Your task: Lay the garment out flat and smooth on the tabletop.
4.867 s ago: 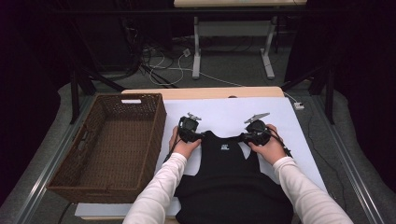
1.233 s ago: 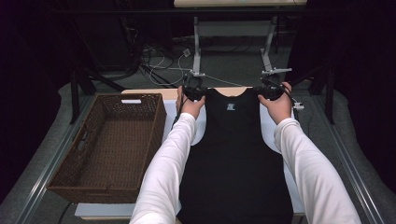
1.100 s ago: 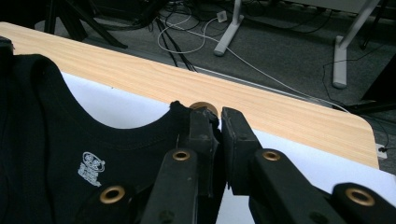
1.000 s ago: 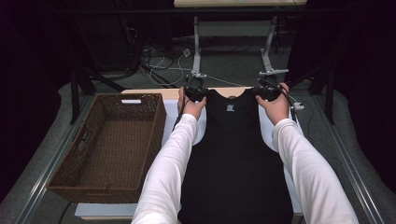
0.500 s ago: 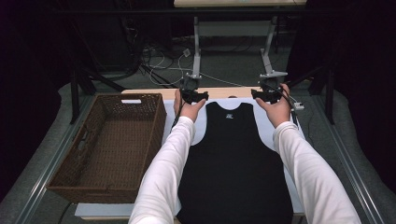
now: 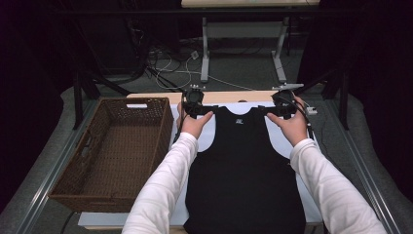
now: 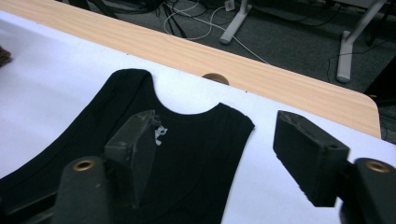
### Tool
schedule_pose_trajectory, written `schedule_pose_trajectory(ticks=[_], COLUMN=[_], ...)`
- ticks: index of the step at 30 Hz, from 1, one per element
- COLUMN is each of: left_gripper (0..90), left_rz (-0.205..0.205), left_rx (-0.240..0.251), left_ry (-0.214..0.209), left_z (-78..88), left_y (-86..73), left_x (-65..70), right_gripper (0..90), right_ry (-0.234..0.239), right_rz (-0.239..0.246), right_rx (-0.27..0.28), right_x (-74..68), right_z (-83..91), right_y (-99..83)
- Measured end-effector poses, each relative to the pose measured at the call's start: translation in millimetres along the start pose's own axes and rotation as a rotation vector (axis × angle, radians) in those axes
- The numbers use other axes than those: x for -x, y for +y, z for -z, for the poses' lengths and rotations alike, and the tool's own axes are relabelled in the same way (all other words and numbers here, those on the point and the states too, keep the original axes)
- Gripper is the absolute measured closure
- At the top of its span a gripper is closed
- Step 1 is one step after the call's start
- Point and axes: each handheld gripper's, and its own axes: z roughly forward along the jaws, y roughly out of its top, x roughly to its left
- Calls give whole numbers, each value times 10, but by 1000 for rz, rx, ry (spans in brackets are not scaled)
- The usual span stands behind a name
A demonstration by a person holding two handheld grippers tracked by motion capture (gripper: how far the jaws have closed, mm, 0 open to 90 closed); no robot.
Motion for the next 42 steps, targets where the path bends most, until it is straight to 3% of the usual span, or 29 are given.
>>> schedule_pose_trajectory(ticks=[4,8,12,15,20,30,42], left_gripper=[152,105,34,1,2,2,2], left_rz=[-23,-40,-27,-18,26,35,-15], left_rx=[6,5,10,12,32,33,17], left_ry=[-15,-39,-67,-58,-80,-142,-165], left_z=[108,203,274,315,386,490,630], left_y=[-56,-133,-215,-269,-396,-653,-1002], left_x=[105,203,236,238,247,319,455], right_gripper=[141,130,27,0,0,0,0], right_ry=[-16,-13,31,59,79,93,95], right_rz=[24,34,28,27,19,14,-55], right_rx=[-16,-3,-4,-9,2,11,24], right_x=[-56,-134,-209,-257,-329,-473,-520], right_z=[94,202,303,363,483,665,878], right_y=[-55,-121,-193,-249,-379,-617,-924])
